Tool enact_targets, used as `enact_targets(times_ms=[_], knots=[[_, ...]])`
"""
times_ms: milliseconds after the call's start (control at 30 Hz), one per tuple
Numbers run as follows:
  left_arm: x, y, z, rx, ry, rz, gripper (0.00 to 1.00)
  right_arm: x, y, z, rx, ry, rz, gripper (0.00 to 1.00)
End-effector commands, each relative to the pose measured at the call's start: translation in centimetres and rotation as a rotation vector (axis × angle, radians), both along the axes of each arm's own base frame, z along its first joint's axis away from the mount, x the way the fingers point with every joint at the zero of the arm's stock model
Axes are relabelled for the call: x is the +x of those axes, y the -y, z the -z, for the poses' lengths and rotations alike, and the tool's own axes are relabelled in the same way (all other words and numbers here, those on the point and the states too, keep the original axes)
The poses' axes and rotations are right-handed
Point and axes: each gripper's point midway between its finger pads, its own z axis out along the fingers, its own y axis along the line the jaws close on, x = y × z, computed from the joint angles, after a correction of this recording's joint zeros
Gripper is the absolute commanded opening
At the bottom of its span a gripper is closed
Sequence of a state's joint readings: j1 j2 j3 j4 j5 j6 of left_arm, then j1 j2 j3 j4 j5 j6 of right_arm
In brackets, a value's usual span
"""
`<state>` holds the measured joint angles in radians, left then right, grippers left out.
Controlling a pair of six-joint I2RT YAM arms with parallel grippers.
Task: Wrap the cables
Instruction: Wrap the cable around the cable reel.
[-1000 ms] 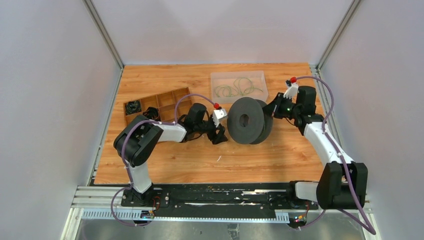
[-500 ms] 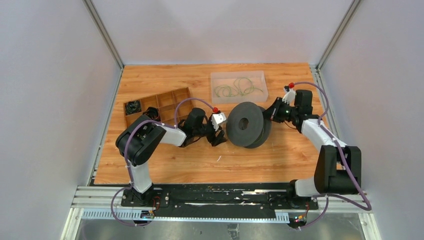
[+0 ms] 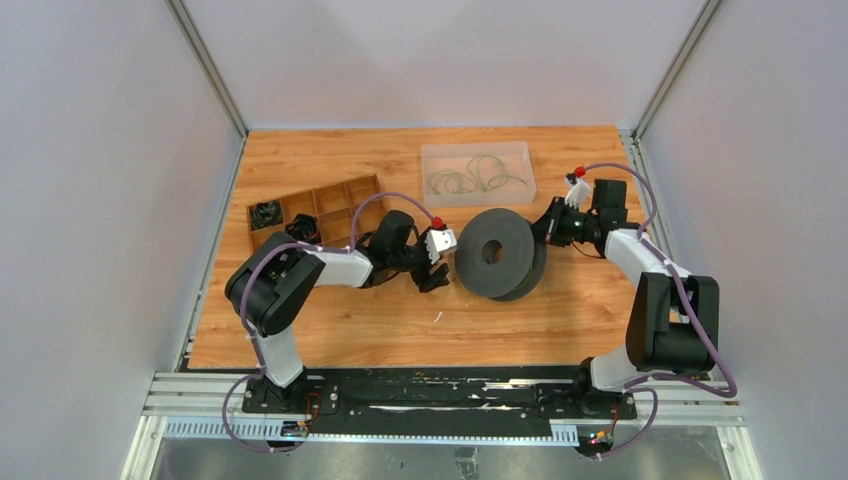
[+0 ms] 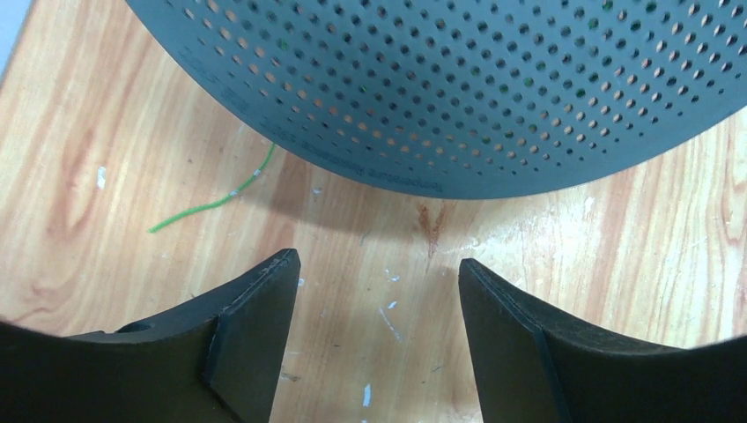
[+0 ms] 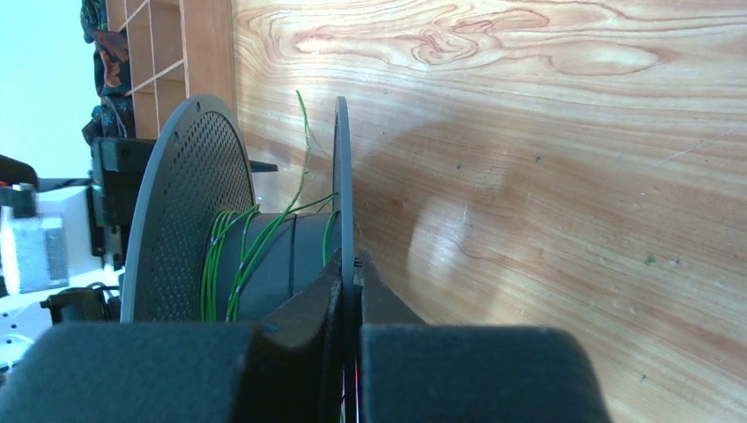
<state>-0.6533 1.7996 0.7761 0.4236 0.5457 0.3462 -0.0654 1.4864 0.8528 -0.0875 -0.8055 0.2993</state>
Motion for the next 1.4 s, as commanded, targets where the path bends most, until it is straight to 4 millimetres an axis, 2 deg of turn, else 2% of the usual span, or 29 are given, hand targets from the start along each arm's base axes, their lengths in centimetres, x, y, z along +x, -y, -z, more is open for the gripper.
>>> enact_targets(times_ms=[0,133,233,333,700,900,1133,1367], knots=[[0.1,-0.3,-2.2,0.075,0.016,0.043,0.71,0.0,1.2,-0.2,-0.07,0.043,-0.032,0.01],[-0.2,-1.3,-3.0,0.192,0.023,0.114,0.69,0.1,1.3,0.1,-0.086,0.043,-0.056,0.01],[-0.2,-1.9,-3.5,0.285,0.07,0.236,0.69,0.5,1.4,0.3,-0.094,0.044,-0.064,0.01],[0.9,-1.9,-4.2,0.339,0.07,0.298,0.71,1.0,1.3,0.1,-0.09,0.047,-0.07,0.01],[4.1,-1.6,-1.5,0.449,0.005,0.368,0.72,1.8,1.3,-0.1,-0.105,0.055,-0.155,0.01],[5.7,-1.0,-0.8,0.473,0.024,0.372,0.7,2.0,1.2,0.0,-0.111,0.055,-0.182,0.01],[6.8,-0.3,-1.0,0.467,0.046,0.38,0.66,2.1,1.2,0.4,-0.103,0.042,-0.194,0.01],[6.7,0.2,-0.2,0.471,-0.023,0.393,0.58,2.2,1.2,0.2,-0.112,0.051,-0.198,0.01]])
